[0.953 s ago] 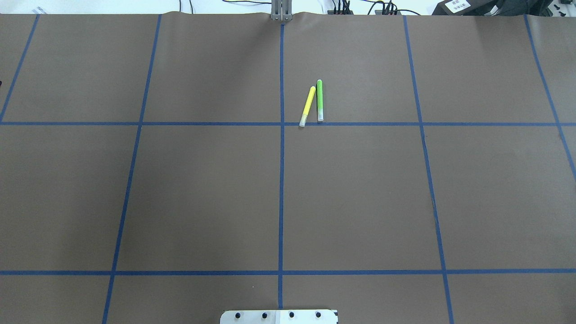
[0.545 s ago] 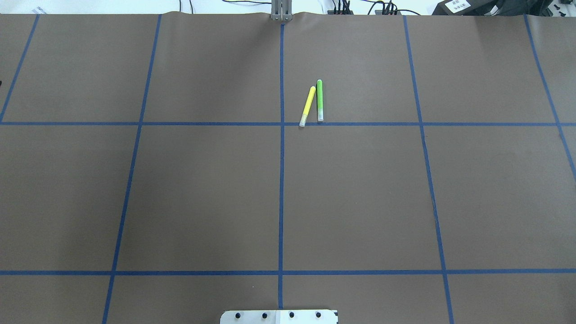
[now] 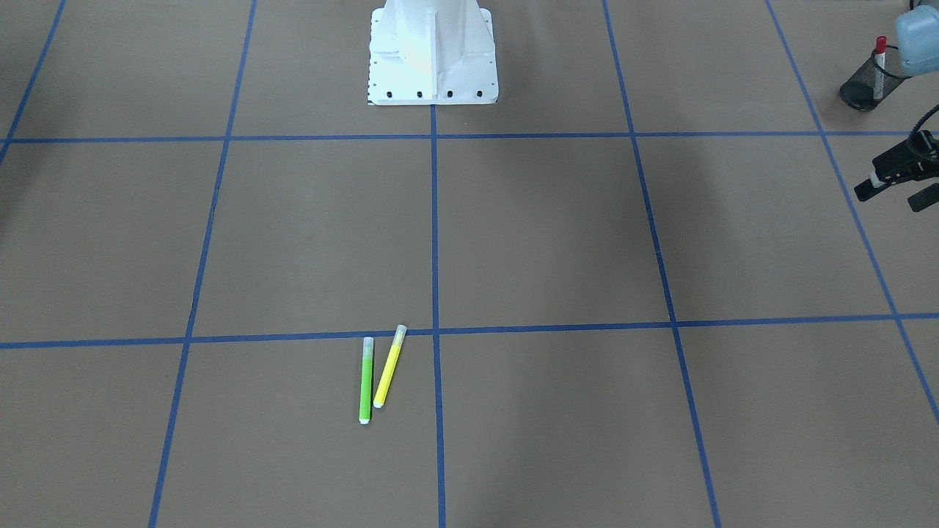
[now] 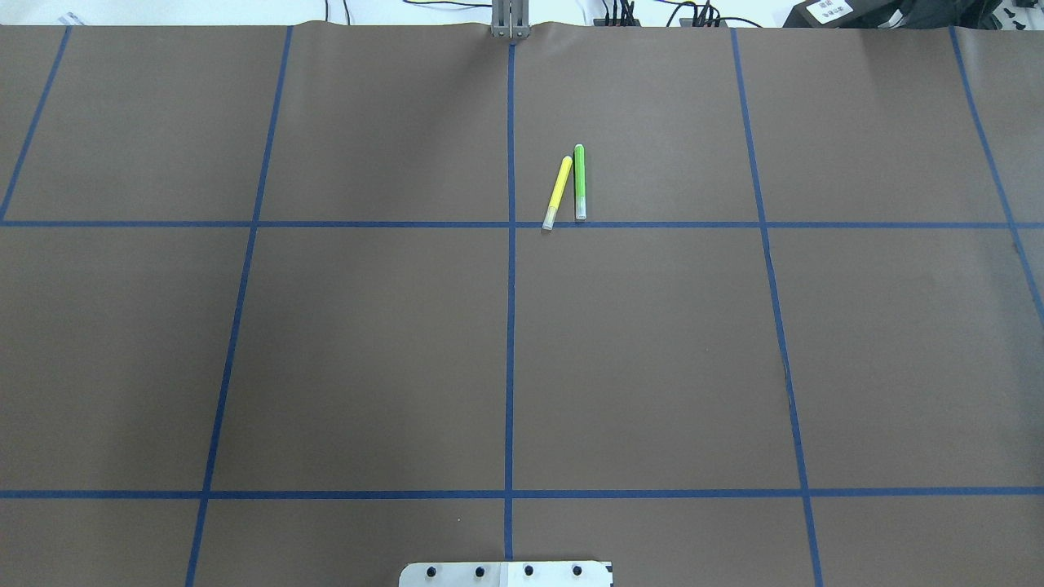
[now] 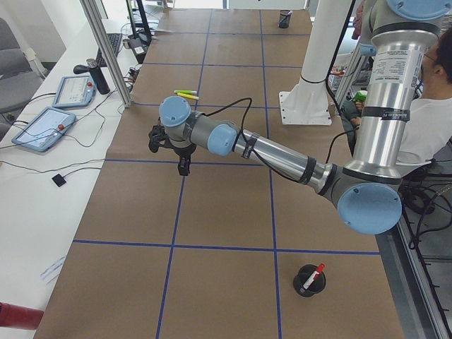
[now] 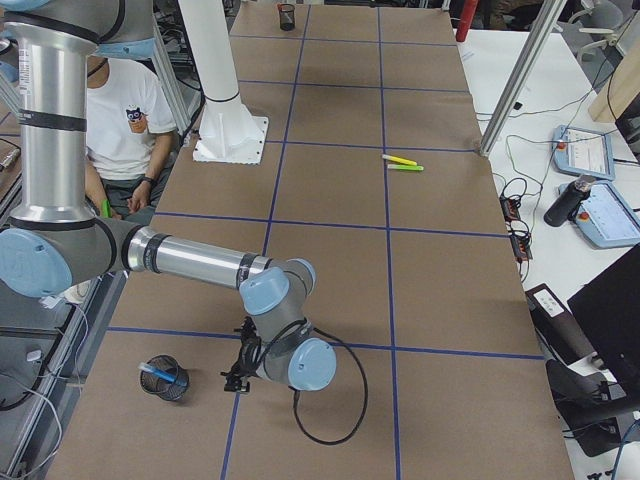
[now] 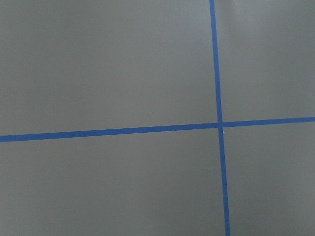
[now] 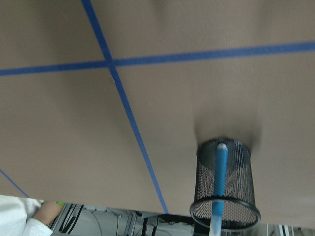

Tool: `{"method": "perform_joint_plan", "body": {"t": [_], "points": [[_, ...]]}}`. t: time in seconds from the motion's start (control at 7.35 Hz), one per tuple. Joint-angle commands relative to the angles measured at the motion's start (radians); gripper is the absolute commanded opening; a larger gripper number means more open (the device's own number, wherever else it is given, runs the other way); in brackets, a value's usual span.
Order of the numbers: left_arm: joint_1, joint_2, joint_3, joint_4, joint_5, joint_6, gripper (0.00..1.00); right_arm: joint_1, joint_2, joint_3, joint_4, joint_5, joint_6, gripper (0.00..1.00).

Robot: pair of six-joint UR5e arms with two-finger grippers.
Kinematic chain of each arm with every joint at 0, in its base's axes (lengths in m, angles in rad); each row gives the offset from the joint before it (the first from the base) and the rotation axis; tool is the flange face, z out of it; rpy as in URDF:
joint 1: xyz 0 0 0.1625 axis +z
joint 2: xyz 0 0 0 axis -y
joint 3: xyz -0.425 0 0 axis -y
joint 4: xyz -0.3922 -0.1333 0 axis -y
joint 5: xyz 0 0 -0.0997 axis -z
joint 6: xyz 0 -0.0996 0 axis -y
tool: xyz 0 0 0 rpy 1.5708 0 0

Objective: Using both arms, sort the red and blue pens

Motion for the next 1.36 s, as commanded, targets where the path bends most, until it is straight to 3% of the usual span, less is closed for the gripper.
{"method": "perform_joint_plan", "body": {"t": [0.0, 0.27, 0.41, 0.82, 1.23], "points": [[-0.002, 0.033, 0.004, 0.000, 0.050, 0.023, 1.00, 0.000, 0.056, 0.016, 0.265, 0.080, 0.103, 1.00], [-0.008, 0.070, -0.011, 0.002, 0.050, 0.041, 1.00, -0.008, 0.051, 0.014, 0.632, 0.088, 0.409, 1.00], [-0.011, 0.070, -0.011, 0.004, 0.052, 0.041, 1.00, -0.015, 0.051, 0.020, 0.738, 0.089, 0.447, 1.00], [-0.016, 0.070, -0.017, 0.005, 0.054, 0.043, 1.00, -0.109, 0.047, 0.184, 0.779, 0.082, 0.637, 1.00], [-0.025, 0.106, -0.019, 0.008, 0.190, 0.153, 1.00, -0.161, 0.046, 0.246, 0.781, 0.076, 0.725, 1.00]]}}
